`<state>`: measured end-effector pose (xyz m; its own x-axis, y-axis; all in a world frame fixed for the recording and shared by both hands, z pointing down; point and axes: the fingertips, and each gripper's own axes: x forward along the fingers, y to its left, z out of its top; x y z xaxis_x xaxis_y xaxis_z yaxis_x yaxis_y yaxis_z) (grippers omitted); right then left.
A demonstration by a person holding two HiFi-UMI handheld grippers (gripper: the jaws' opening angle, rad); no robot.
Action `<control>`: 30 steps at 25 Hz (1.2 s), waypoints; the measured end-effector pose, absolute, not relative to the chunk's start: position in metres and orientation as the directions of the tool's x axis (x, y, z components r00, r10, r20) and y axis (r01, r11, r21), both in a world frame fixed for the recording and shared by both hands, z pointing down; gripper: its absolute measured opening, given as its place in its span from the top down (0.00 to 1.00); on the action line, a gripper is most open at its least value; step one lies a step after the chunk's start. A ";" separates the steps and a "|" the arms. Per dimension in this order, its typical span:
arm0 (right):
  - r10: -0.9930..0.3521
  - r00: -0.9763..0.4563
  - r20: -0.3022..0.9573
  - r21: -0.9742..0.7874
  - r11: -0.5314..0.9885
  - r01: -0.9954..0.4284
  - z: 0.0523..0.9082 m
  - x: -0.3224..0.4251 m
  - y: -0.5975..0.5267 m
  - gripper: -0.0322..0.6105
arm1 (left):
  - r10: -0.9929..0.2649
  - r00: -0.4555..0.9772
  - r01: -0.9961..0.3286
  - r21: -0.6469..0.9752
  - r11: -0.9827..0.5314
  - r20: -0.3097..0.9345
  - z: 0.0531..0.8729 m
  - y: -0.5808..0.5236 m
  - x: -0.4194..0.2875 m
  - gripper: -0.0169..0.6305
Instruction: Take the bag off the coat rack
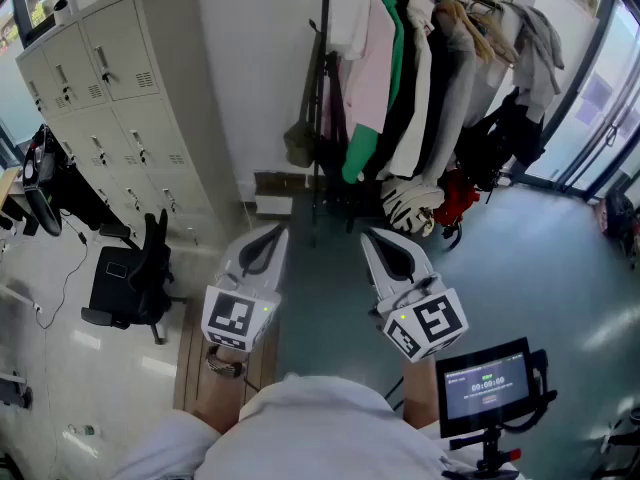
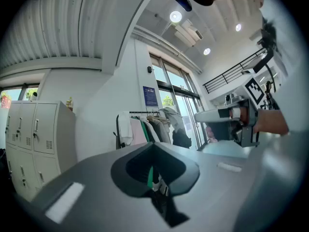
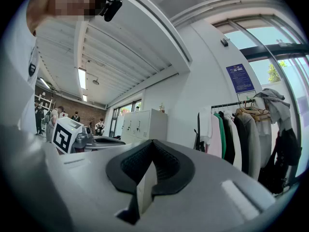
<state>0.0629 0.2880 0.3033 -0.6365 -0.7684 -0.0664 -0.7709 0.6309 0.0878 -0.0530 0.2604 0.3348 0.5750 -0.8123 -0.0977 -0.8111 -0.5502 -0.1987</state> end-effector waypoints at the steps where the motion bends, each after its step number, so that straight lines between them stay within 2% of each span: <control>1: -0.768 -0.636 -0.068 0.090 0.630 -0.771 0.303 0.064 0.288 0.95 | -0.811 0.576 -0.810 -0.201 -0.551 -0.098 0.335 0.260 -0.052 0.97; 15: -0.778 -0.619 -0.108 0.054 0.617 -0.785 0.298 0.074 0.286 0.95 | -0.807 0.583 -0.804 -0.206 -0.557 -0.093 0.339 0.259 -0.045 0.97; 30: -0.803 -0.593 -0.064 0.035 0.592 -0.805 0.309 0.050 0.280 0.95 | -0.793 0.606 -0.786 -0.191 -0.588 -0.055 0.357 0.252 -0.074 0.97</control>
